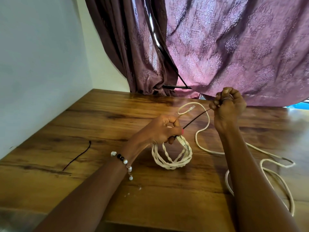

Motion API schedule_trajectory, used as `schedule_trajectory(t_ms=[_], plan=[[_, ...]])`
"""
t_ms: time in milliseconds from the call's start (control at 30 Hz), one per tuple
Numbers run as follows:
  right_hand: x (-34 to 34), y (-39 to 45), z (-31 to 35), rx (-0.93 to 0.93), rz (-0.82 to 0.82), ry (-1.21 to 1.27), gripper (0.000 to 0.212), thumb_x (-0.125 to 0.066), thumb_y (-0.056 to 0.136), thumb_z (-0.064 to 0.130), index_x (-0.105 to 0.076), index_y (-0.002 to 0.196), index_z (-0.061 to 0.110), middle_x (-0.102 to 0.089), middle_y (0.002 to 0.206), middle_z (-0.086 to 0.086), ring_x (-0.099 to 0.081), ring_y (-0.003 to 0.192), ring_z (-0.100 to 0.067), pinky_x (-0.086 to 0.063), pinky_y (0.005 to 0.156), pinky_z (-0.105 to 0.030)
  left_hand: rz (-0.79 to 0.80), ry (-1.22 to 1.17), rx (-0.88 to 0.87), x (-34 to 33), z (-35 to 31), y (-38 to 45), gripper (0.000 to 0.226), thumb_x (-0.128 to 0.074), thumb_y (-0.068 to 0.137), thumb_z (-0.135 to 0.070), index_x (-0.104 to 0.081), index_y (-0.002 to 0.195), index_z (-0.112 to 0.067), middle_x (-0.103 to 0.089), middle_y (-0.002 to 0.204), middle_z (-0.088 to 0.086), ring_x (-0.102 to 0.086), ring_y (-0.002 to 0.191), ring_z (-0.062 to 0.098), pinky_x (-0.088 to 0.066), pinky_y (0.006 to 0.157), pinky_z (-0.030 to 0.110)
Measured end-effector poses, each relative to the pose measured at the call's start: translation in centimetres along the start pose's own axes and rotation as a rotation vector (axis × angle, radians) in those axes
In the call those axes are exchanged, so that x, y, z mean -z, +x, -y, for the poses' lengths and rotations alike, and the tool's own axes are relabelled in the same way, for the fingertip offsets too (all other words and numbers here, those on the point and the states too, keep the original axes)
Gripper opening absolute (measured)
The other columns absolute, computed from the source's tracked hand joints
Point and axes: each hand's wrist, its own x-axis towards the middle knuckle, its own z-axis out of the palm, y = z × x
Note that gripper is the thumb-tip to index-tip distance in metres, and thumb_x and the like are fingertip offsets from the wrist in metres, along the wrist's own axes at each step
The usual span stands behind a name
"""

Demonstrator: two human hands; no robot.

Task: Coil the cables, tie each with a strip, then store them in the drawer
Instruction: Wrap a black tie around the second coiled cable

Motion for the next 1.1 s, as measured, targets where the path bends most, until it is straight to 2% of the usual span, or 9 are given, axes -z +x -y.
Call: schedule_trajectory(t_ms=[167,300,367,567,667,767,833,967,1100], plan=[[-0.9,-1.9,-0.9,-0.36,-0.021,0.084,0.03,-0.038,0.1,0.007,-0.058,0.079,0.013,-0.062,0.07,-0.008,-0.059,0.069,-0.021,-0.056,0.07,-0.035,-0.189,-0.119,-0.031,0.4,0.7,0.5,0.017,-0.065,0.085,-0.007,-0.057,0.07,-0.006,-0.053,0.048,0.002,-0.046,0.041,0.011,-0.035,0.041,0.017],[-2.6,-4.7,-1.3,-0.578,0.309,-0.144,0.021,-0.041,0.099,0.009,-0.06,0.092,0.002,-0.065,0.089,-0.015,-0.063,0.083,-0.025,-0.054,0.084,-0.038,-0.299,-0.144,-0.008,1.1,1.4,0.5,0.018,-0.065,0.084,-0.008,-0.057,0.069,-0.01,-0.053,0.048,0.002,-0.046,0.042,0.011,-0.034,0.041,0.018],[-3.4,-5.6,-1.6,-0.57,0.409,-0.18,0.016,-0.048,0.097,0.007,-0.061,0.102,0.001,-0.067,0.095,-0.015,-0.064,0.084,-0.024,-0.055,0.081,-0.038,-0.329,-0.154,0.006,1.2,1.6,0.5,0.017,-0.064,0.084,-0.007,-0.057,0.069,-0.008,-0.053,0.049,0.004,-0.046,0.042,0.011,-0.034,0.041,0.018],[-3.9,-6.1,-2.0,-0.564,0.321,0.11,0.021,-0.053,0.092,-0.003,-0.056,0.112,0.001,-0.061,0.083,-0.013,-0.062,0.073,-0.022,-0.059,0.074,-0.048,-0.351,-0.123,0.02,1.0,1.6,0.5,0.012,-0.064,0.083,-0.009,-0.06,0.072,-0.007,-0.055,0.054,0.007,-0.048,0.043,0.009,-0.037,0.043,0.018],[-4.1,-6.3,-1.9,-0.496,0.371,0.099,0.02,-0.051,0.094,0.0,-0.062,0.111,0.0,-0.055,0.082,-0.008,-0.052,0.067,-0.012,-0.055,0.059,-0.031,-0.346,-0.076,0.012,0.9,1.7,0.6,0.011,-0.064,0.084,-0.011,-0.061,0.076,-0.004,-0.056,0.055,0.006,-0.051,0.047,0.012,-0.039,0.045,0.02],[-4.4,-6.4,-1.6,-0.359,0.392,0.004,0.021,-0.047,0.098,0.01,-0.067,0.1,0.003,-0.054,0.07,-0.006,-0.043,0.059,-0.011,-0.039,0.049,-0.021,-0.347,-0.056,0.006,0.9,1.8,0.5,0.012,-0.064,0.084,-0.012,-0.061,0.075,-0.004,-0.057,0.055,0.007,-0.051,0.047,0.012,-0.039,0.046,0.021],[-4.4,-6.3,-1.4,-0.332,0.428,-0.001,0.033,-0.04,0.102,0.022,-0.07,0.092,0.011,-0.058,0.065,-0.006,-0.047,0.058,-0.013,-0.041,0.055,-0.025,-0.351,-0.051,0.018,0.8,1.8,0.6,0.014,-0.064,0.085,-0.015,-0.06,0.075,-0.006,-0.057,0.055,0.007,-0.049,0.045,0.011,-0.039,0.045,0.021],[-4.0,-6.4,-1.5,-0.31,0.55,-0.037,0.036,-0.034,0.103,0.027,-0.06,0.114,0.004,-0.065,0.077,-0.008,-0.058,0.074,-0.02,-0.048,0.077,-0.038,-0.373,-0.113,0.064,1.1,2.2,0.7,0.018,-0.064,0.086,-0.017,-0.059,0.069,-0.014,-0.057,0.054,0.005,-0.048,0.049,0.014,-0.037,0.048,0.026],[-4.5,-7.3,-2.0,-0.331,0.478,-0.084,0.034,-0.033,0.104,0.027,-0.061,0.101,0.007,-0.053,0.062,-0.004,-0.054,0.059,-0.015,-0.052,0.067,-0.036,-0.358,-0.104,0.057,1.1,1.9,0.5,0.017,-0.063,0.085,-0.014,-0.058,0.069,-0.014,-0.056,0.054,0.005,-0.047,0.044,0.01,-0.037,0.046,0.023]])
